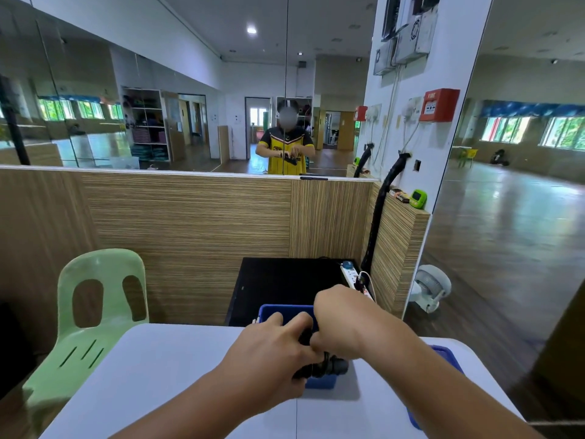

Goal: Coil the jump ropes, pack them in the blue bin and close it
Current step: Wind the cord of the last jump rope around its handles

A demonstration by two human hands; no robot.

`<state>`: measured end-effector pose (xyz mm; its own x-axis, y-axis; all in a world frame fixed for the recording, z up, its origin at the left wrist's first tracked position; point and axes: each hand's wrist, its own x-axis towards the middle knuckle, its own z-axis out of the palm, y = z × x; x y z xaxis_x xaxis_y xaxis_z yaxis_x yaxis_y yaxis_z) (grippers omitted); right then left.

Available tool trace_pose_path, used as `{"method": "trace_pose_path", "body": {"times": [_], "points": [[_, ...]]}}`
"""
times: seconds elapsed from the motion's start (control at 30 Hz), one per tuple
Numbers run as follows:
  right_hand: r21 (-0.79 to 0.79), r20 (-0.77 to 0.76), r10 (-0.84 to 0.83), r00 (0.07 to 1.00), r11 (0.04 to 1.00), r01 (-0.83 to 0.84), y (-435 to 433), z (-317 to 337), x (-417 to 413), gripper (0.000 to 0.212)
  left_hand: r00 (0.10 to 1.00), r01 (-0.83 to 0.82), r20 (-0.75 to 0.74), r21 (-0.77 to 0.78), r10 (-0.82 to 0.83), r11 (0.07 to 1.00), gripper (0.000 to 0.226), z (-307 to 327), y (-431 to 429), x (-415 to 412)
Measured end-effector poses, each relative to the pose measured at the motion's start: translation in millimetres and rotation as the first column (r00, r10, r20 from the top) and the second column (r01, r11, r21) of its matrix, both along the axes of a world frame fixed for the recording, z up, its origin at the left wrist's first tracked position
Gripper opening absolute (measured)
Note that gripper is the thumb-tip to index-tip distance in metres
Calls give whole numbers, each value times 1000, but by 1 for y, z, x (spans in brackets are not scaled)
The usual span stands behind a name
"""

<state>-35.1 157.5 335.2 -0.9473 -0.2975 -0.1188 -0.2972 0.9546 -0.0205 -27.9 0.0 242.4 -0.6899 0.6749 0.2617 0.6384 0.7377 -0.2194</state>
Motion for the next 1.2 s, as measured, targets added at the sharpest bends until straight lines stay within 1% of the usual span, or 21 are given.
{"method": "trace_pose_path", "body": {"times": [0.07, 0.13, 0.23, 0.3, 0.37, 0.47, 0.57, 0.7, 0.8, 0.87, 0.93, 1.07, 1.13, 1.17, 1.2], "points": [[30, 34, -15, 999, 999, 14, -5, -4, -7, 34, 1000, -21, 14, -16, 21, 1000, 39, -3, 3, -3], [13, 58, -32, 998, 999, 31, -7, -10, -14, 32, 999, -27, 18, -30, 28, 999, 41, -5, 3, -5], [-83, 27, -61, 998, 995, 63, -3, -25, -22, 32, 999, -32, 15, -27, 33, 999, 42, -9, 0, -10], [-183, -7, -92, 996, 979, 90, -1, -38, -23, 29, 999, -47, 5, -5, 47, 999, 40, -12, -3, -14], [-282, -39, -130, 991, 953, 114, 0, -50, -23, 26, 997, -71, -16, 34, 71, 997, 42, -15, -6, -19], [-395, -68, -163, 984, 910, 123, 1, -63, -24, 18, 996, -74, -49, 115, 80, 991, 52, -19, -9, -24], [-491, -85, -198, 977, 861, 131, 5, -73, -25, 20, 994, -58, -79, 209, 75, 976, 60, -22, -9, -24], [-597, -110, -258, 960, 789, 144, 5, -83, -27, 21, 990, -63, -103, 319, 101, 946, 55, -27, -4, -24], [-659, -146, -299, 943, 740, 132, 3, -89, -28, 24, 986, -109, -71, 411, 151, 905, 56, -30, 0, -22], [-656, -184, -310, 933, 745, 118, 2, -90, -29, 25, 985, -137, -34, 458, 172, 878, 60, -32, 3, -20], [-602, -250, -285, 926, 794, 82, 2, -89, -32, 22, 981, -161, -10, 496, 192, 853, 63, -33, 5, -18], [-410, -350, -91, 932, 910, -66, 10, -88, -36, 23, 967, -225, 31, 568, 253, 792, 63, -33, 6, -17], [-348, -353, -12, 936, 930, -120, 14, -87, -35, 15, 963, -242, 36, 554, 268, 797, 65, -35, 6, -17], [-332, -342, 0, 940, 935, -121, 15, -86, -35, 11, 963, -241, 29, 543, 268, 805, 68, -36, 7, -17], [-319, -338, -3, 941, 941, -112, 15, -87, -35, 11, 963, -241, 27, 532, 268, 812, 75, -37, 8, -17]]}}
